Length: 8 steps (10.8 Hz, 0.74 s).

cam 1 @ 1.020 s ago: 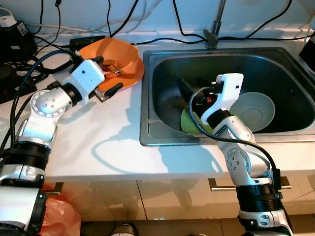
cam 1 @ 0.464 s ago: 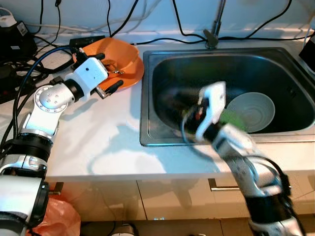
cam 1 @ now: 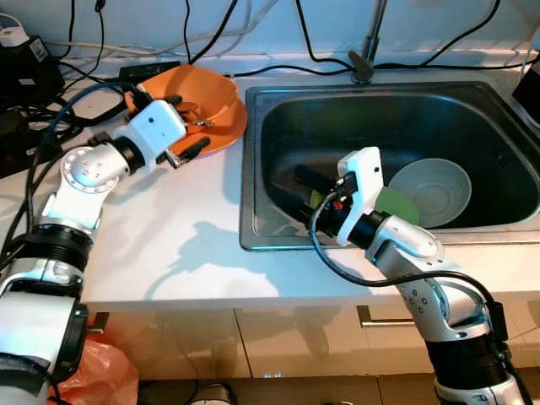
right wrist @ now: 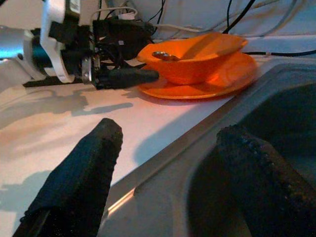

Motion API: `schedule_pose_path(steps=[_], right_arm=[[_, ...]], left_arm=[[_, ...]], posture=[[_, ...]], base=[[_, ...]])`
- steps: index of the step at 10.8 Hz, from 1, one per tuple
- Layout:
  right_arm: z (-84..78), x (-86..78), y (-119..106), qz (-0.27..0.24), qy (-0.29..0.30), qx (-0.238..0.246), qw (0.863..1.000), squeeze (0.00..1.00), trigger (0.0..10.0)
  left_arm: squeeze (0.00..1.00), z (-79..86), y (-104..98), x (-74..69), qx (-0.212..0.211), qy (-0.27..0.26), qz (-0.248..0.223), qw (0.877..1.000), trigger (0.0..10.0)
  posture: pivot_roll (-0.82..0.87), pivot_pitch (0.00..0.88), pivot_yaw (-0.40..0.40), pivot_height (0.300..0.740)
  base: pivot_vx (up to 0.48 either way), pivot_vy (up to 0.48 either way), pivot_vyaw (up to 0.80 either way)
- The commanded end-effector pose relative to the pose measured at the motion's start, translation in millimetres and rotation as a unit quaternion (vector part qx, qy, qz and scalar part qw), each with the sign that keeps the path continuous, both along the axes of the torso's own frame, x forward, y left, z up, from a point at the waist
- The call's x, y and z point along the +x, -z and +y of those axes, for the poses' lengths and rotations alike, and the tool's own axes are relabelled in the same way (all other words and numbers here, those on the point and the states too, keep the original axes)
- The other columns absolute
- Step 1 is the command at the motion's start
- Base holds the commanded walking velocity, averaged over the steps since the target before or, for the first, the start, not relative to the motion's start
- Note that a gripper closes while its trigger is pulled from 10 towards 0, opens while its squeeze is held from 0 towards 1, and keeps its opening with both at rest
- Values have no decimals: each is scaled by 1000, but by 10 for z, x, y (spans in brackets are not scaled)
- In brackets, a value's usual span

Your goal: Kitchen organization

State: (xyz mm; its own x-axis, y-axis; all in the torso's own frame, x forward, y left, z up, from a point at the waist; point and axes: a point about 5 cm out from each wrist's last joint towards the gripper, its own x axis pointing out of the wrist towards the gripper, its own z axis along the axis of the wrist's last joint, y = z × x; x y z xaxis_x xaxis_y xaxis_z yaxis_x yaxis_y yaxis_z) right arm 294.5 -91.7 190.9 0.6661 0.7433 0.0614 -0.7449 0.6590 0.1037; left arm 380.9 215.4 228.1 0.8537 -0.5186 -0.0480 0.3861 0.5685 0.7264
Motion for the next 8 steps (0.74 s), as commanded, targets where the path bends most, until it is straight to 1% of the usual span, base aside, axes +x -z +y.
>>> schedule_pose_path(steps=[1, 3, 4, 5, 6, 7, 8], right_arm=[[18, -49, -1, 4, -11, 5, 1000, 0, 10000], [14, -56, -1, 4, -9, 3, 1000, 0, 10000], [8, -59, -7, 3, -7, 3, 1000, 0, 10000], [6, -60, -8, 3, -6, 3, 1000, 0, 10000], [5, -62, -10, 3, -4, 3, 1000, 0, 10000], [0, -63, -11, 2, -3, 3, 1000, 0, 10000], [-4, -64, -10, 2, 0, 3, 1000, 0, 10000]], left_arm=[[0, -17, -60, 28, 11, 1, -9, 1000, 10000], [0, -34, -64, 51, 17, 0, -14, 1000, 10000], [0, -72, -48, 73, 20, 1, -15, 1000, 4078], [0, -80, -43, 77, 22, 1, -15, 1000, 4078], [0, -81, -51, 89, 30, -1, -16, 999, 1059], [0, -73, -67, 97, 30, -4, -16, 999, 0], [0, -56, -79, 102, 30, -6, -17, 999, 0]], posture=[[58, 94, 60, 740], [53, 94, 64, 740], [50, 94, 65, 740], [50, 94, 65, 740], [48, 95, 69, 740], [48, 95, 69, 740], [48, 94, 71, 740]], base=[[0, 0, 0], [0, 0, 0], [0, 0, 0], [0, 0, 0], [0, 0, 0], [0, 0, 0], [0, 0, 0]])
